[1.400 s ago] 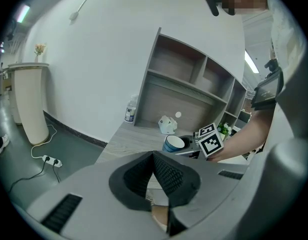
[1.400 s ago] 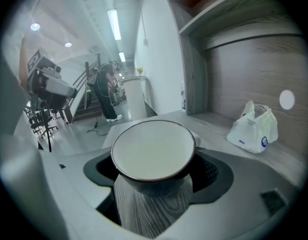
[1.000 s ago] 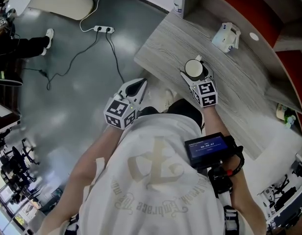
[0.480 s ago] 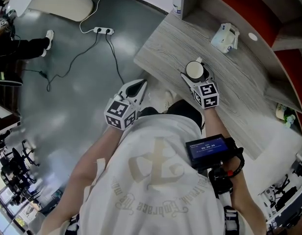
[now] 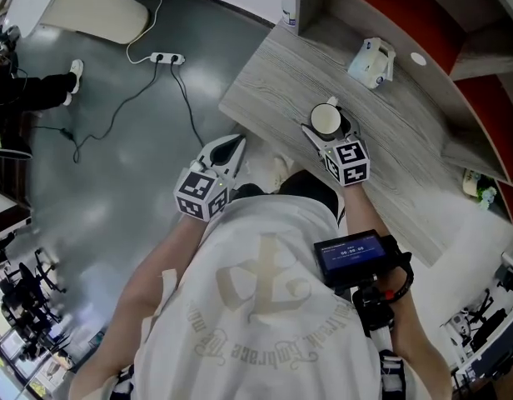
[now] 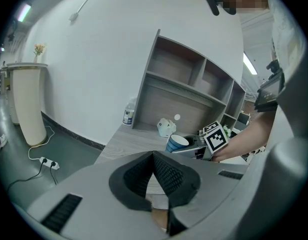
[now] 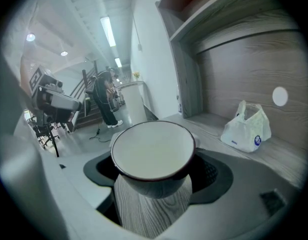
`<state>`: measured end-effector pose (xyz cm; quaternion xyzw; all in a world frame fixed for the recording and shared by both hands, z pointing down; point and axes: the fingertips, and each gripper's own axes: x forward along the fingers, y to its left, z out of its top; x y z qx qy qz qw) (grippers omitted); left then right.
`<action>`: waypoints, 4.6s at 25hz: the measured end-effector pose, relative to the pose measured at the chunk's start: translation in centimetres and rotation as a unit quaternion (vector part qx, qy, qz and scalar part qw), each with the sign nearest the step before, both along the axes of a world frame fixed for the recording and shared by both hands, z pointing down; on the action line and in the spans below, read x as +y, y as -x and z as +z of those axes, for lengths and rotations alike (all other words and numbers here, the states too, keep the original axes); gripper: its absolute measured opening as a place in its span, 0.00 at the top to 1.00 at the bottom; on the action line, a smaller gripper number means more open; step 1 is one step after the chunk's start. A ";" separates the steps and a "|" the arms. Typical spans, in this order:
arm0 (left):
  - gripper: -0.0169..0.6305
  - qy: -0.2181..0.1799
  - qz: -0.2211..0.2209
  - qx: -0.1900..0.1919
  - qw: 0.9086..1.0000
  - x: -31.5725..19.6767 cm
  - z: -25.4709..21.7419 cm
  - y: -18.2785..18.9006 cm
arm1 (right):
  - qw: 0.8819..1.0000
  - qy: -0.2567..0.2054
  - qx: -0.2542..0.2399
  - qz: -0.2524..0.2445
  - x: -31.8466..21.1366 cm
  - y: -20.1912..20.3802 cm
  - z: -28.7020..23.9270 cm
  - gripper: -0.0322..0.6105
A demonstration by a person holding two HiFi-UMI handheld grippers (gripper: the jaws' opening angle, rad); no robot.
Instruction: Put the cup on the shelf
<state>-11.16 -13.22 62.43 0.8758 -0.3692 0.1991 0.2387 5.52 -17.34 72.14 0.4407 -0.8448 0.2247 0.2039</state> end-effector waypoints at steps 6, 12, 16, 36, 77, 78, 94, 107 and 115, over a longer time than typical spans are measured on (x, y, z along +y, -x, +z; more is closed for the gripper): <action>0.97 -0.003 -0.002 0.009 1.000 -0.3 -0.1 -0.2 | 1.000 -0.006 0.002 -0.006 0.0 -0.1 -1.4 0.32; 0.97 -0.004 -0.004 0.019 1.000 -0.2 -0.4 -0.3 | 1.000 -0.016 -0.003 -0.008 0.3 0.3 -4.0 0.32; 0.97 -0.009 -0.005 0.028 1.000 -0.3 -0.7 -0.5 | 1.000 -0.026 -0.006 -0.008 0.4 0.1 -5.9 0.32; 0.97 -0.037 -0.024 0.074 0.996 0.4 -2.4 -0.9 | 0.999 -0.046 -0.012 -0.015 1.6 0.3 -13.0 0.32; 0.97 -0.082 -0.002 0.076 0.994 1.8 -6.3 -0.1 | 0.991 -0.122 -0.009 -0.059 -3.1 -1.4 -27.1 0.32; 0.97 -0.082 -0.001 0.077 0.994 1.8 -6.3 -0.2 | 0.990 -0.126 -0.012 -0.060 -3.4 -1.4 -27.8 0.32; 0.97 -0.079 0.000 0.077 0.994 2.1 -6.3 -0.7 | 0.986 -0.165 -0.008 0.000 -10.3 -4.0 -36.5 0.32; 0.97 -0.070 -0.008 0.075 0.995 1.8 -5.7 -0.9 | 0.979 -0.177 0.029 0.097 -16.3 -8.6 -37.0 0.32; 0.97 -0.065 -0.013 0.071 0.995 1.3 -5.3 -0.9 | 0.979 -0.160 0.033 0.124 -18.6 -10.6 -35.9 0.32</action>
